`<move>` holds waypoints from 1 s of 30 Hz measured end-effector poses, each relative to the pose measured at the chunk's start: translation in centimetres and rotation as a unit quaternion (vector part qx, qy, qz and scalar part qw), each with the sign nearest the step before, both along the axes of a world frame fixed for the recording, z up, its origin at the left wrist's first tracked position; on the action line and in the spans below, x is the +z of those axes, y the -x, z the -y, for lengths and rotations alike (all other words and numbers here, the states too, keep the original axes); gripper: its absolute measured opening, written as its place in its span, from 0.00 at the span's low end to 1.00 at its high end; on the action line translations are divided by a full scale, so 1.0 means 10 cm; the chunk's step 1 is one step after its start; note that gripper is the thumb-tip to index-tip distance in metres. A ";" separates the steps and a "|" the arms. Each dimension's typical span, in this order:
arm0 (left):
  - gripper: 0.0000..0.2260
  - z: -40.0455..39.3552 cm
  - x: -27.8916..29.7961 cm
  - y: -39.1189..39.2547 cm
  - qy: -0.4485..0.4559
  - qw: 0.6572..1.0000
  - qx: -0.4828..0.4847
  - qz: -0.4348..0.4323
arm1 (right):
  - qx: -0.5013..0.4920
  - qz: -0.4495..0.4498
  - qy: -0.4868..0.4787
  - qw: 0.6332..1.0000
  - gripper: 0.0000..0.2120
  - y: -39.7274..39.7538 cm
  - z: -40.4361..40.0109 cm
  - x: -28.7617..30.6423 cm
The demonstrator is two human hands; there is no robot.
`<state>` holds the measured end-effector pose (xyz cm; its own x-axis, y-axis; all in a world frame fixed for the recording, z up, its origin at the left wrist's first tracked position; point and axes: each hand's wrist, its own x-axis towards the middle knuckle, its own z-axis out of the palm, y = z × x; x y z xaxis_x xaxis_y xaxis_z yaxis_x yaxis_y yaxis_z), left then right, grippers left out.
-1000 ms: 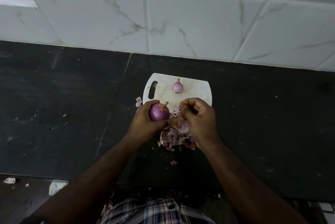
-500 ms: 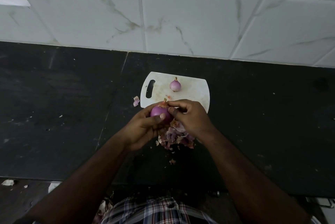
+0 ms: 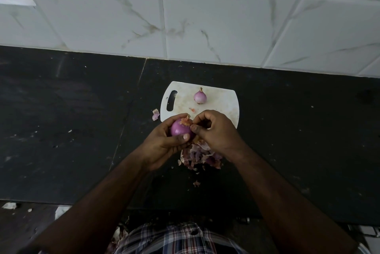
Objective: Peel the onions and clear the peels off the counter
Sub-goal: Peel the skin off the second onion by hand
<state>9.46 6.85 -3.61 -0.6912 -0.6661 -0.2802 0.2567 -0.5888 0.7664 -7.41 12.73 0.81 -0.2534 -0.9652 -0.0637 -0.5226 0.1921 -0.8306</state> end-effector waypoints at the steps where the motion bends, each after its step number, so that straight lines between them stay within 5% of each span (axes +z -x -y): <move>1: 0.30 0.00 0.00 0.01 0.005 1.000 0.003 0.002 | 0.002 -0.006 0.000 1.000 0.03 0.00 0.00 0.01; 7: 0.29 0.03 0.06 0.02 0.029 0.999 -0.002 0.017 | 0.010 -0.001 0.012 1.000 0.01 0.04 0.01 0.01; 11: 0.31 0.06 0.11 0.04 0.086 0.994 -0.007 0.067 | -0.030 0.041 0.064 0.997 0.11 0.05 0.02 0.03; 21: 0.31 0.03 0.13 0.12 0.201 0.960 0.017 0.194 | -0.022 -0.011 0.036 0.999 0.14 -0.07 0.01 0.02; 30: 0.33 0.03 0.12 0.09 0.120 0.985 0.012 0.126 | -0.021 0.065 0.027 0.997 0.16 0.14 0.02 0.01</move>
<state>8.53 6.54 -2.38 -0.6027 -0.7496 -0.2736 0.0522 -0.3791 0.9239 -8.81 12.52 0.89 -0.2871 -0.9568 -0.0463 -0.4017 0.1642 -0.9009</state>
